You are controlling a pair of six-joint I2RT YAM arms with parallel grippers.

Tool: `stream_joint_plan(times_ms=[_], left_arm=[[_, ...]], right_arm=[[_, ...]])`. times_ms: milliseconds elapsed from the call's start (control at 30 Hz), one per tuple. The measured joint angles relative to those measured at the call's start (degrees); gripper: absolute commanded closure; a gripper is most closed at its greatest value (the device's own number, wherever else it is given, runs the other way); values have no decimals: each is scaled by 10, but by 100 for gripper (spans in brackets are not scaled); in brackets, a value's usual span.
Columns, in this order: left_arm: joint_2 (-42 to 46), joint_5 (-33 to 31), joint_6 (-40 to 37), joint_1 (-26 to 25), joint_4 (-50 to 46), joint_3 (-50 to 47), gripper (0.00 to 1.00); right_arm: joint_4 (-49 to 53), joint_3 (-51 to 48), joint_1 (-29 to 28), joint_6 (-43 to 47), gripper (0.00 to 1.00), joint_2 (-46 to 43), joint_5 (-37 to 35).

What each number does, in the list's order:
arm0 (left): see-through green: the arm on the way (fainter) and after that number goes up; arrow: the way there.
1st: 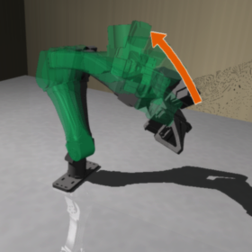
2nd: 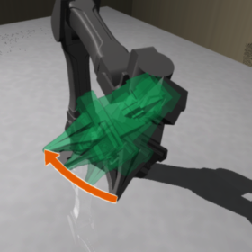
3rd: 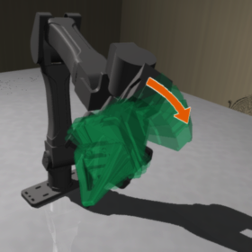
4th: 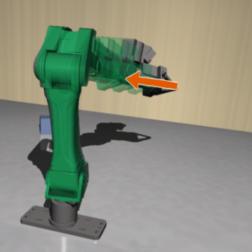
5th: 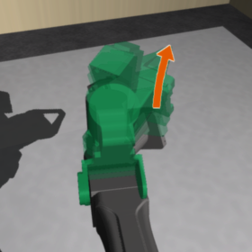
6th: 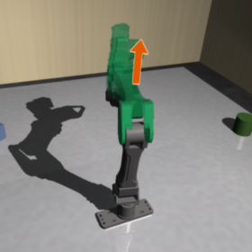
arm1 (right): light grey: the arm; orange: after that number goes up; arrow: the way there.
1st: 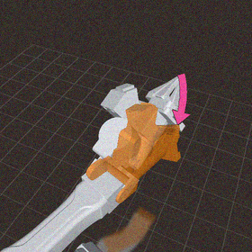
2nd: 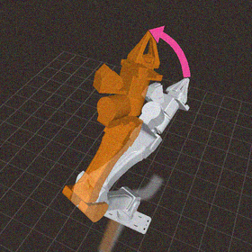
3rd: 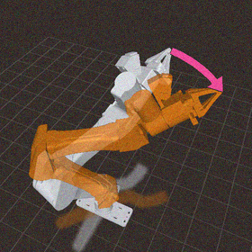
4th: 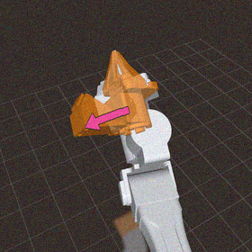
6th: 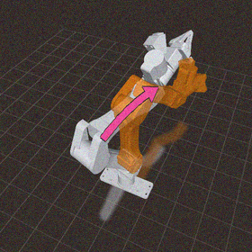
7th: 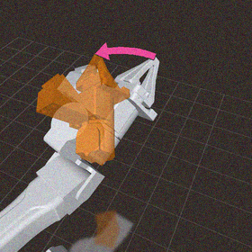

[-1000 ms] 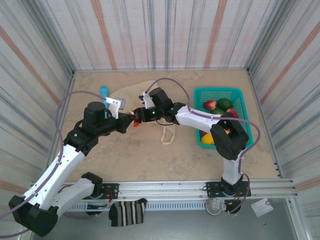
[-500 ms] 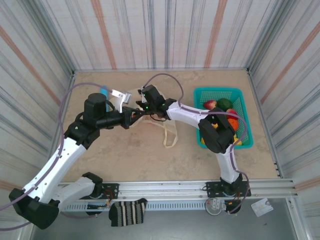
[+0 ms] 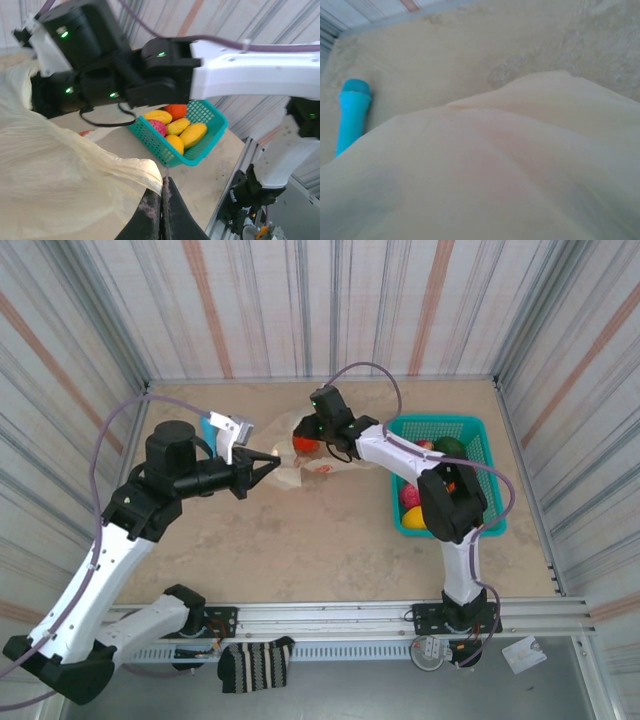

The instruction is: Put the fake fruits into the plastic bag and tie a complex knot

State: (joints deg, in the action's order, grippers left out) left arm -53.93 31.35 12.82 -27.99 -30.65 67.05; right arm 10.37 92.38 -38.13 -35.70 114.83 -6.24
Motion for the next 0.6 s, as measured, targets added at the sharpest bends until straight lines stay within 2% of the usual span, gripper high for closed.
stream_joint_plan(times_ms=[233,600], left_arm=[[-40,-10,-1,0,4,-39,100],[-43,-10,25,-1,38,-75,100]], right_arm=[[-4,-55,-5,8,12,-69,8],[7,-89,-2,19,29,-104,130]])
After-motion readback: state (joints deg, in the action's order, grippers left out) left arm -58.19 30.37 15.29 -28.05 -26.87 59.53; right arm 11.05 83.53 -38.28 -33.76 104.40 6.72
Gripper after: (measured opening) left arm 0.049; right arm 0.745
